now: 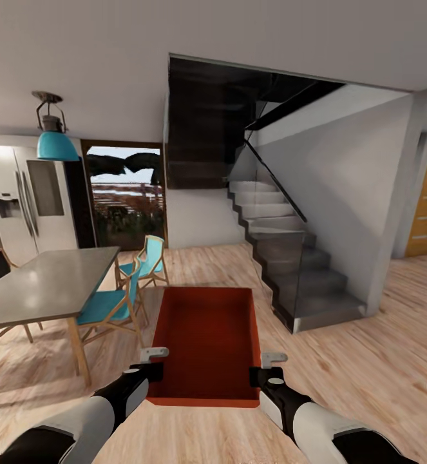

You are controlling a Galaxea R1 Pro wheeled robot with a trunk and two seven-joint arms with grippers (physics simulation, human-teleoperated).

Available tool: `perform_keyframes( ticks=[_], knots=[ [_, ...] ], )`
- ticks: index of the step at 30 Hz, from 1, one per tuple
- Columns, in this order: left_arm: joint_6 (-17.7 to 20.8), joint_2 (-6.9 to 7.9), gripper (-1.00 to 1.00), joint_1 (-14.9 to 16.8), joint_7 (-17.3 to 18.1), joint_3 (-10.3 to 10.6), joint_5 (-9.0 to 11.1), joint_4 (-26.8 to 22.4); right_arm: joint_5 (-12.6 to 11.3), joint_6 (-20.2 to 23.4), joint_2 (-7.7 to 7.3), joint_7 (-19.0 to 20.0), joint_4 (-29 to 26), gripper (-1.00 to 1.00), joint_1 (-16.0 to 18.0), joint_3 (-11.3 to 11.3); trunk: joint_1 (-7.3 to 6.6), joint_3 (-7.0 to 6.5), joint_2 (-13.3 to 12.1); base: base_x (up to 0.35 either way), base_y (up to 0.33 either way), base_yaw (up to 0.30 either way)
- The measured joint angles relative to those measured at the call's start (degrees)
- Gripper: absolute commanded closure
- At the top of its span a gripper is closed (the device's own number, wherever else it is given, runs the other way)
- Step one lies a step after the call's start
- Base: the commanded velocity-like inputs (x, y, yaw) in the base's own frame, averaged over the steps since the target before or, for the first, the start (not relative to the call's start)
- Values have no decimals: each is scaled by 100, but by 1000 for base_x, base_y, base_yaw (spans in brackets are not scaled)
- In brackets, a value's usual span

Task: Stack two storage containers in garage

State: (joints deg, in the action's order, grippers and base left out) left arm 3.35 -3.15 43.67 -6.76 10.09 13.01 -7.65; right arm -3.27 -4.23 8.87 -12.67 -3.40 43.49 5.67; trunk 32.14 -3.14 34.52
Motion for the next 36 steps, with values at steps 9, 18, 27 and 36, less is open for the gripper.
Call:
perform_keyframes(
  ticks=[9,18,27,36],
  knots=[
    [1,-1,100,0,-2,1,0,-1,0,0,-1,1,0,100,0,-1,0,0,0,0,0,-289],
    [2,1,100,0,1,1,0,-1,0,0,1,-1,0,100,0,-1,0,0,0,0,0,-289],
    [8,0,100,0,-3,6,1,-8,0,0,-1,2,0,100,0,-4,0,0,0,0,0,-289],
    [7,0,100,0,-4,6,2,-7,1,1,-1,1,0,100,0,-3,0,0,0,0,0,-289]
  ],
)
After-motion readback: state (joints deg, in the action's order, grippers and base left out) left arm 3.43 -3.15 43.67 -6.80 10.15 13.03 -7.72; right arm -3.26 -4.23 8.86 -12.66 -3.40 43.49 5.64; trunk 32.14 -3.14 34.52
